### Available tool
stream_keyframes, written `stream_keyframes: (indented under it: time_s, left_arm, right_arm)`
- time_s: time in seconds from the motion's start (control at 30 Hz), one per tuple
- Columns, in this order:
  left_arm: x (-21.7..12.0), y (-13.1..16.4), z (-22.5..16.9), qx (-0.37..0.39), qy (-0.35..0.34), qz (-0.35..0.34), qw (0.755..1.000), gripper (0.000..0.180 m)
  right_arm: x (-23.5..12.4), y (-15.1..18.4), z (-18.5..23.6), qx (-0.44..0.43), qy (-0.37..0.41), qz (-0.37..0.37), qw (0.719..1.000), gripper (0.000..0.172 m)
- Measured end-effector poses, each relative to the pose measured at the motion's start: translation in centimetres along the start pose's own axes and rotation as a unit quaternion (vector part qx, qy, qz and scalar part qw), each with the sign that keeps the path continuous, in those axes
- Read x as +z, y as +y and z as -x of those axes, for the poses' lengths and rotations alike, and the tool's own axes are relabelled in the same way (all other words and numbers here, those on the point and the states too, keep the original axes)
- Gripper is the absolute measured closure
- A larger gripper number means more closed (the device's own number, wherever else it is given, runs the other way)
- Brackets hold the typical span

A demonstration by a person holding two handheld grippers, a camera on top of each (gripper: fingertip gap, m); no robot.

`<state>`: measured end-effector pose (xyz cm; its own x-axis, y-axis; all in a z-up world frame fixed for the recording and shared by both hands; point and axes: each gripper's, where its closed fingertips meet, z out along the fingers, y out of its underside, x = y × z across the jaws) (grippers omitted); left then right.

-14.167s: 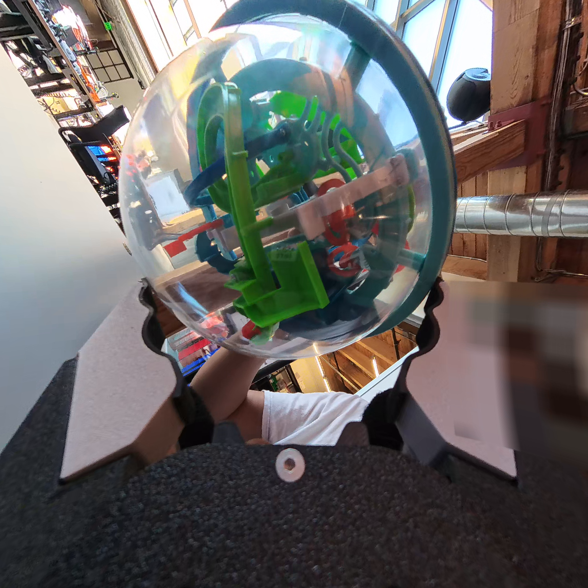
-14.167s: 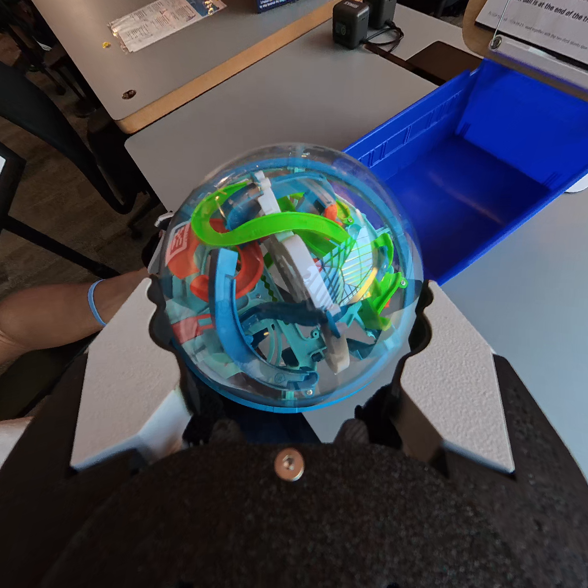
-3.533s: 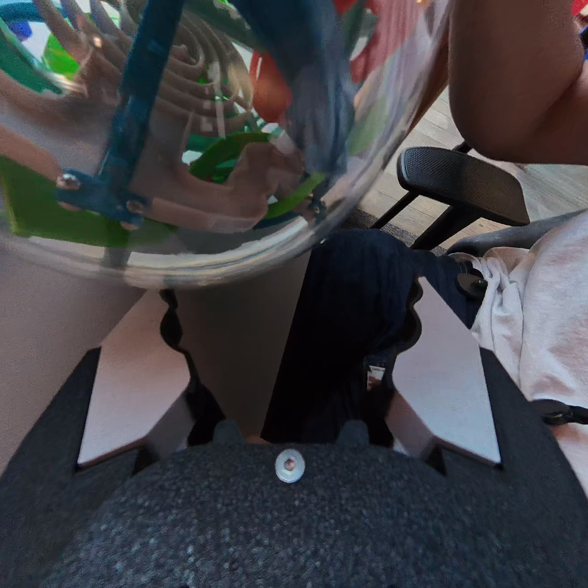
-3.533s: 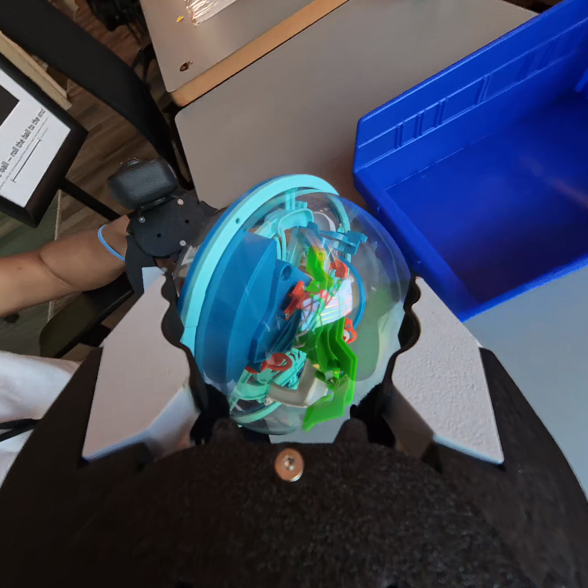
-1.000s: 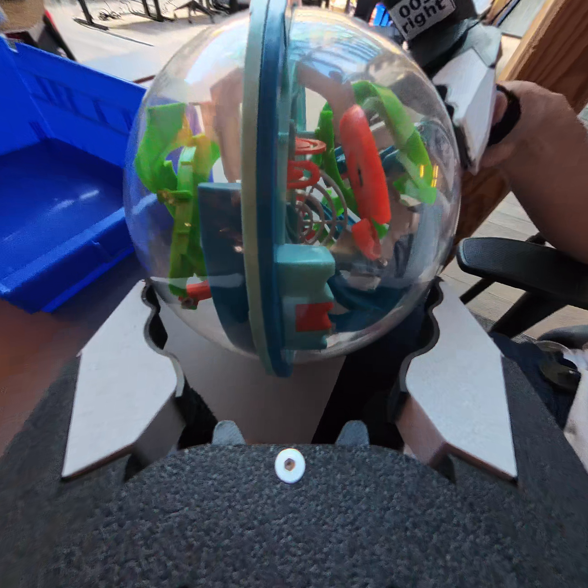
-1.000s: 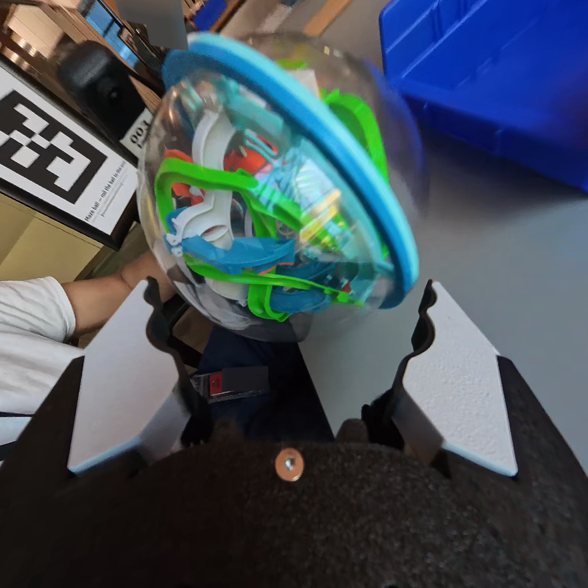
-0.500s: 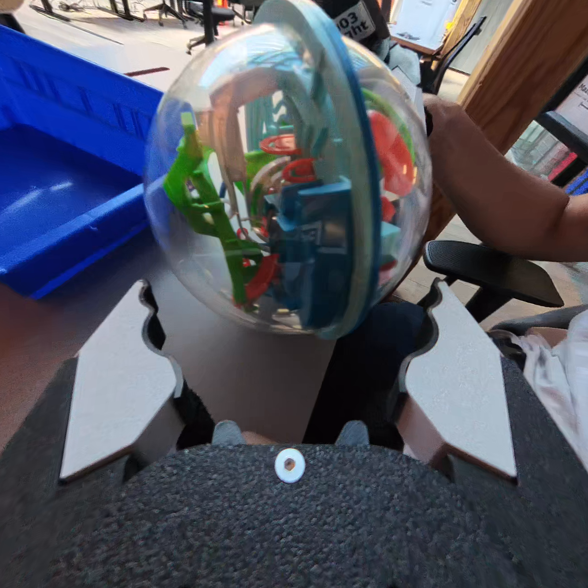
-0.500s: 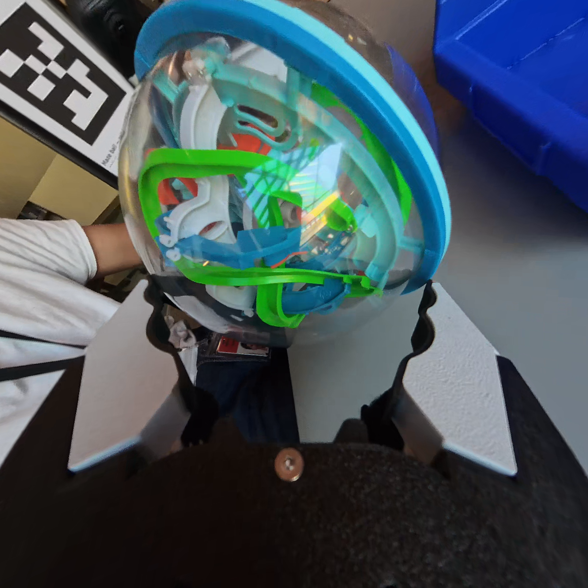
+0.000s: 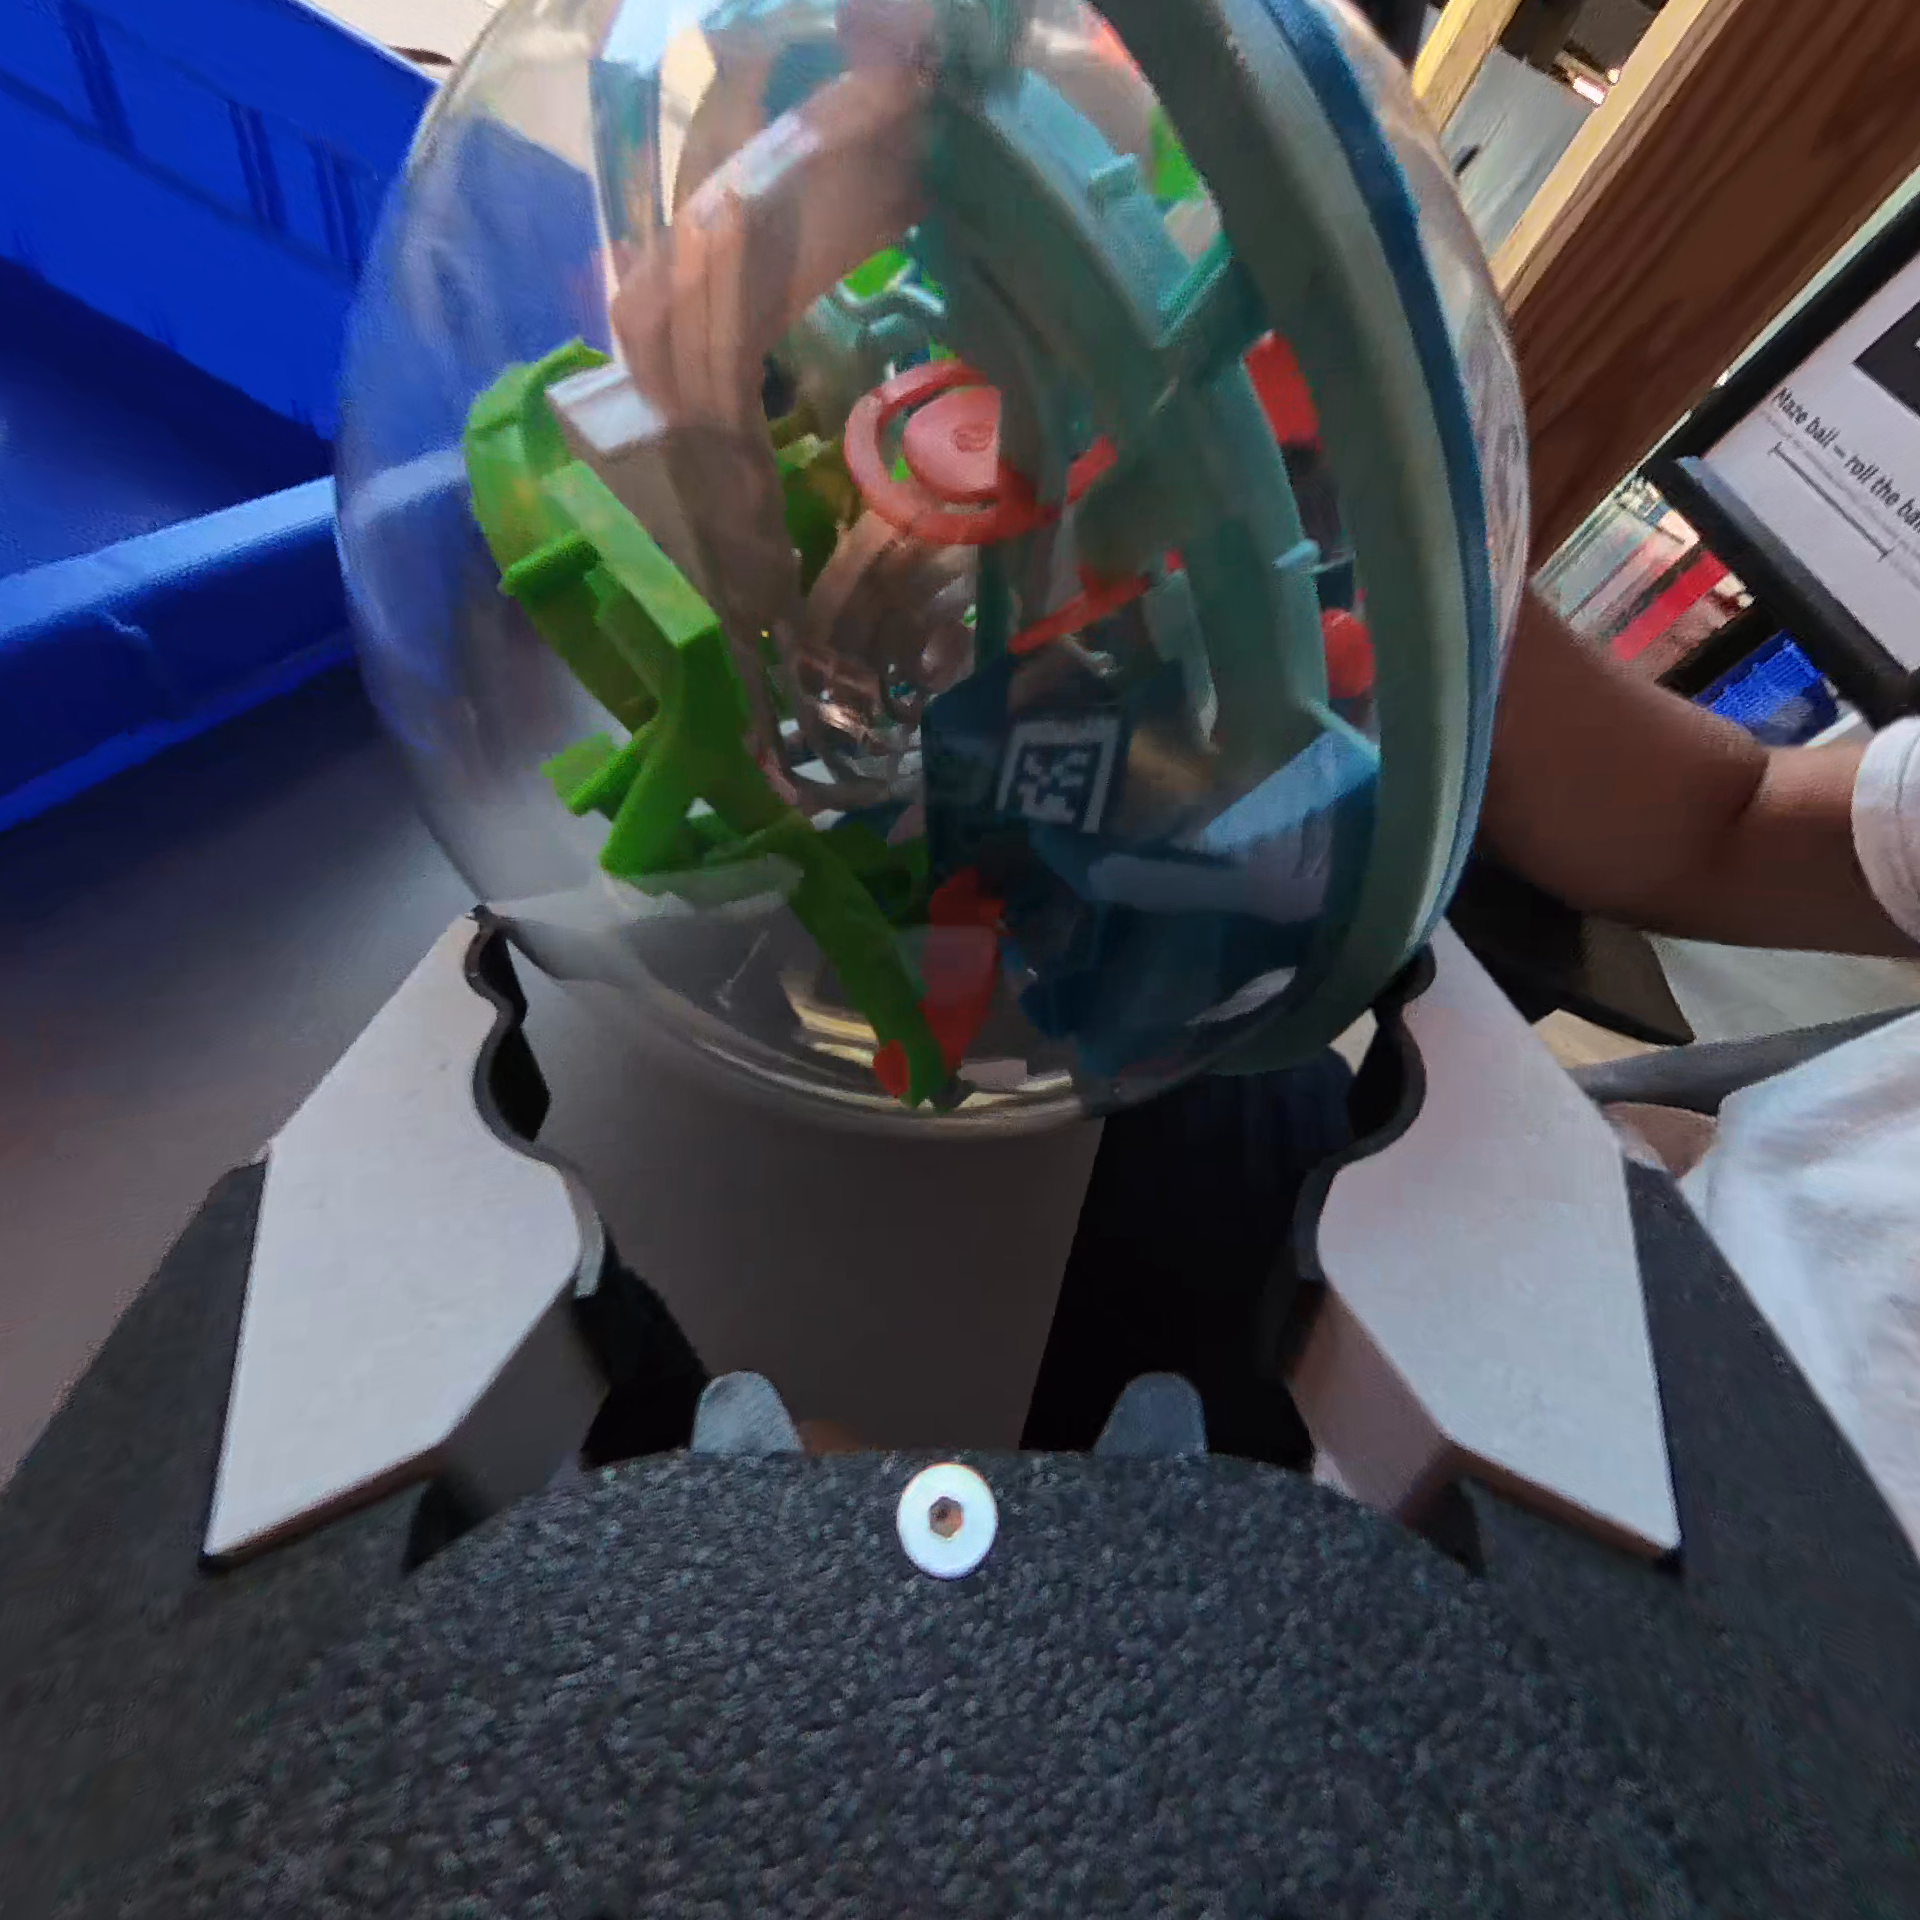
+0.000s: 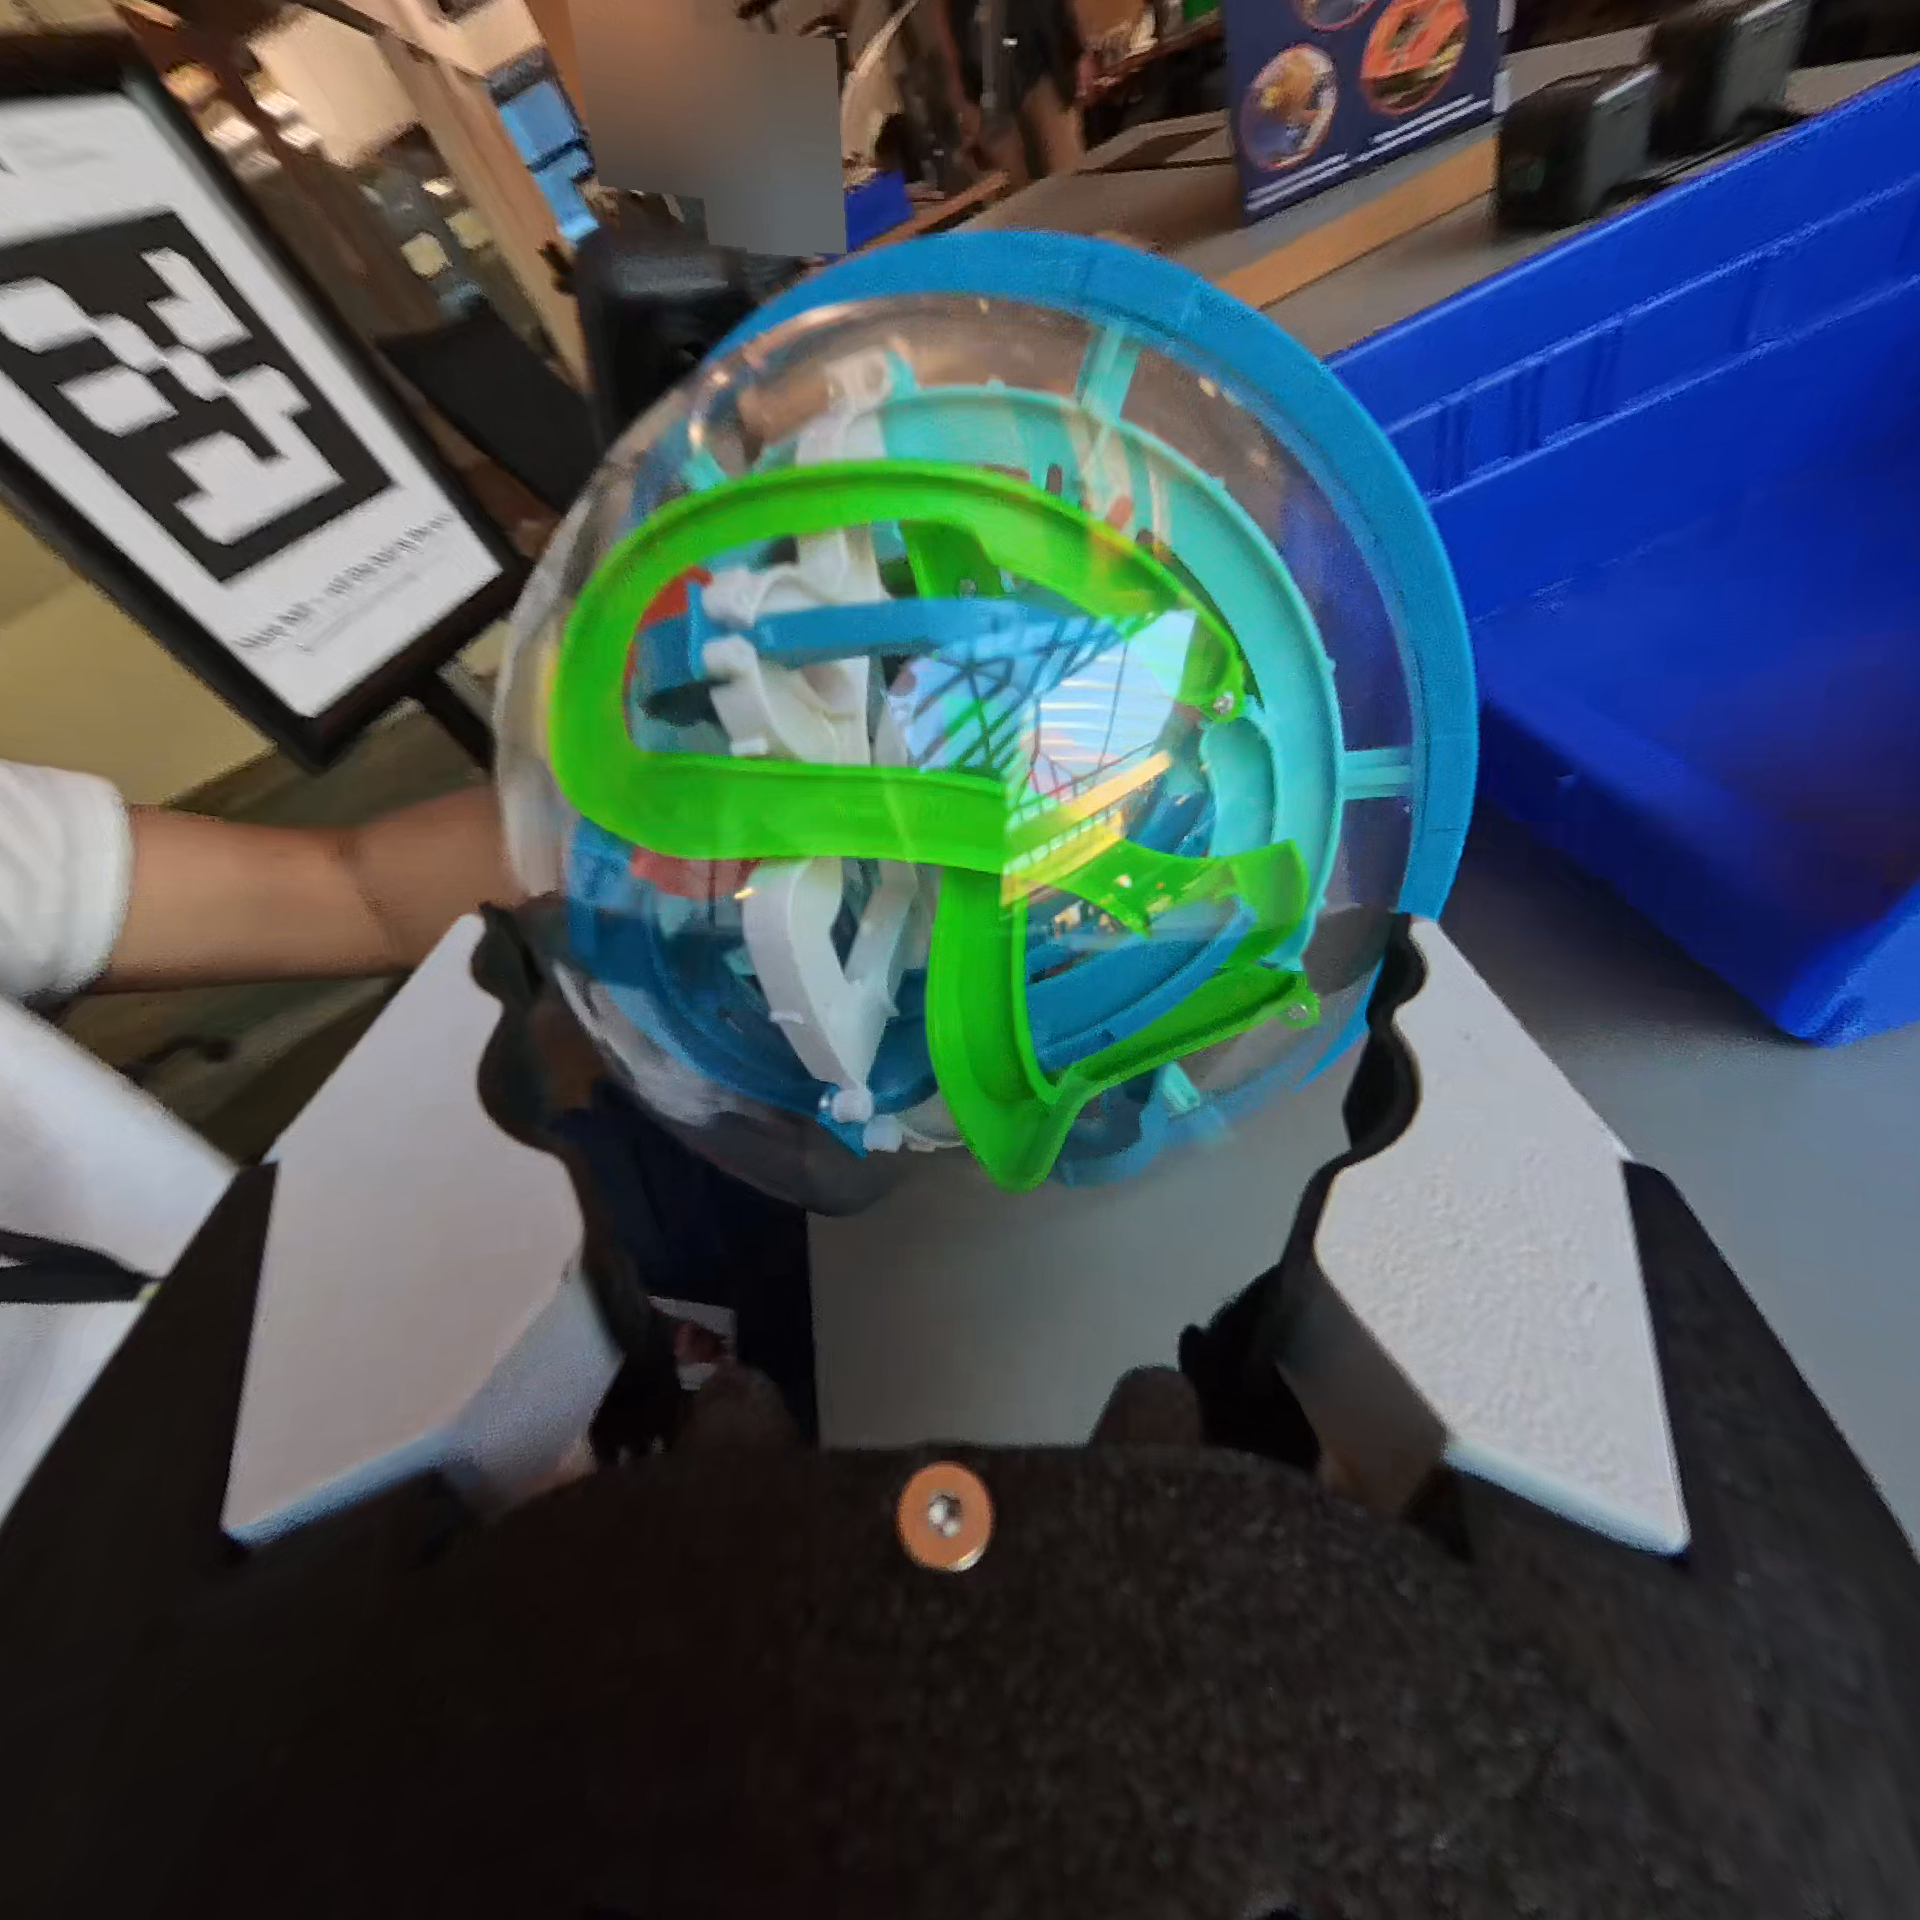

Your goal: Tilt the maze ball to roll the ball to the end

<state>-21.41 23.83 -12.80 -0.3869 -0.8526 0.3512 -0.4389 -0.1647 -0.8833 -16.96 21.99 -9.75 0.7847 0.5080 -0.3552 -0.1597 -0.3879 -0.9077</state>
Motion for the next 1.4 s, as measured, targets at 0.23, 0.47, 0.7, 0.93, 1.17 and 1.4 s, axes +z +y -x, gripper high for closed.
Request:
stream_keyframes:
  time_s: [0.23,0.47,0.7,0.93,1.17,1.4]
  left_arm:
    - [0.9,0.8,-0.8,-0.047,0.007,0.018,0.999,0.024]
    - [1.2,1.5,-1.2,-0.061,0.037,0.03,0.997,0.025]
    - [1.4,1.7,-1.6,-0.049,0.045,0.036,0.997,0.026]
    - [1.1,1.5,-1.0,-0.033,0.028,0.032,0.999,0.027]
    - [0.7,1.5,-0.2,-0.006,-0.001,0.037,0.999,0.028]
    - [0.5,1.4,0.2,-0.031,0.006,0.031,0.999,0.029]
  right_arm:
    - [-0.4,0.1,0.0,-0.007,0.018,0.034,0.999,0.017]
    - [-0.3,-1.3,0.2,-0.017,0.033,0.045,0.998,0.018]
    - [-0.5,-2.0,0.8,-0.038,0.043,0.049,0.997,0.018]
    - [-0.4,-1.9,0.6,-0.046,0.043,0.048,0.997,0.017]
    - [-0.2,-1.0,0.1,-0.054,0.039,0.053,0.996,0.018]
    - [0.3,-1.0,-0.4,-0.031,0.034,0.03,0.998,0.017]
